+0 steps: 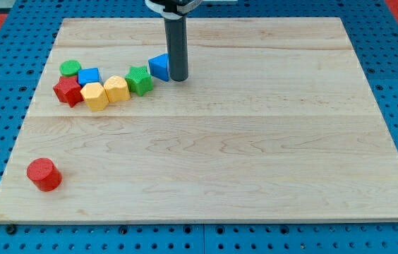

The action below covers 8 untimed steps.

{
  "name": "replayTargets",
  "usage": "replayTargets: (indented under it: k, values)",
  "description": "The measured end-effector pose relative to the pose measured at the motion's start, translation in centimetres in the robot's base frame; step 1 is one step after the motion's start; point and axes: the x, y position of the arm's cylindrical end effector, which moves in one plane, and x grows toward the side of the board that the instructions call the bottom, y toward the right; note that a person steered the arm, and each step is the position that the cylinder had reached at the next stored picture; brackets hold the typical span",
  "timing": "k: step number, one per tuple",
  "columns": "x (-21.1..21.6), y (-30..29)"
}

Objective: Move the blue triangle towards top center of the board

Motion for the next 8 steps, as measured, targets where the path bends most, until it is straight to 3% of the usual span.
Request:
replayTargets:
  k: [3,4,5,8]
  values:
    - [-1.7,-2.7]
    - [2.2,-1.7]
    - [3.0,-5.9]
    - [-5.8,-3.7]
